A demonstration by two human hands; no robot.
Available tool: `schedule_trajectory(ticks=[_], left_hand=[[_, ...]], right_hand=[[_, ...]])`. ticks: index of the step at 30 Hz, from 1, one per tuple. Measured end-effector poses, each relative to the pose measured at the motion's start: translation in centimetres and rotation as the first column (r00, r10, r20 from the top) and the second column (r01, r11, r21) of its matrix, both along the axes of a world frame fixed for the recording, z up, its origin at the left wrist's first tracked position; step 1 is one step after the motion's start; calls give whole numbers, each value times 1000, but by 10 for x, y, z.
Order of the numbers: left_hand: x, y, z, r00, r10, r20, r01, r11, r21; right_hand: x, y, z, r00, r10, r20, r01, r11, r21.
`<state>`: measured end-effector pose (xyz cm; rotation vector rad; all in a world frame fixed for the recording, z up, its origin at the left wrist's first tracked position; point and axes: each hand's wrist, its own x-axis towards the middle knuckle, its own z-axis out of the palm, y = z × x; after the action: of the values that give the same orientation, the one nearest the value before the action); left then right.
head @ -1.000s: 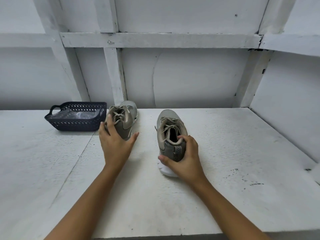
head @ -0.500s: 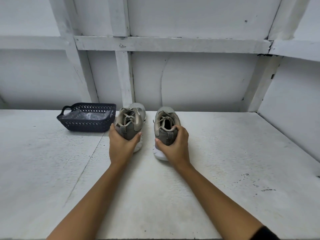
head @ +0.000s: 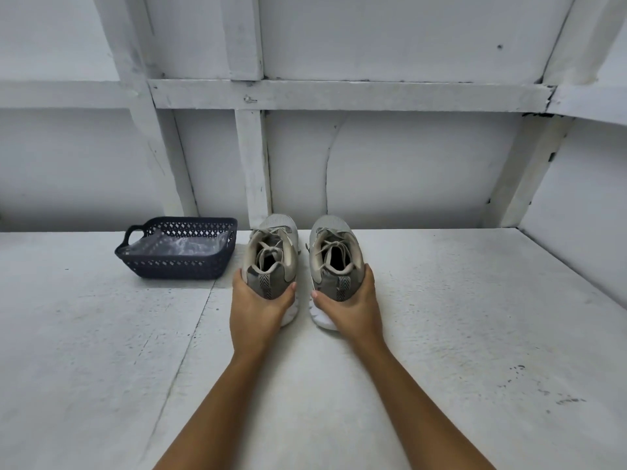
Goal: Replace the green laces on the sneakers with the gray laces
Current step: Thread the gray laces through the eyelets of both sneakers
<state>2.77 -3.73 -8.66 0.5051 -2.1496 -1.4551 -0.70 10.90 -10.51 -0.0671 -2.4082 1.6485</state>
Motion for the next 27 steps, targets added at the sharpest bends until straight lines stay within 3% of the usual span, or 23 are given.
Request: schedule_trajectory(ticks=[12, 19, 27], left_hand=[[29, 23, 19, 999, 36, -8, -36, 999, 33], [123, 52, 29, 992, 95, -80, -97, 995, -18], [252, 90, 21, 986, 125, -110, -130, 991, -37]], right_hand=[[25, -3, 11, 995, -46, -87, 51, 998, 48], [113, 26, 24, 976, 8, -218, 7, 998, 65], [240, 61, 11, 973, 65, -220, -73, 997, -29]])
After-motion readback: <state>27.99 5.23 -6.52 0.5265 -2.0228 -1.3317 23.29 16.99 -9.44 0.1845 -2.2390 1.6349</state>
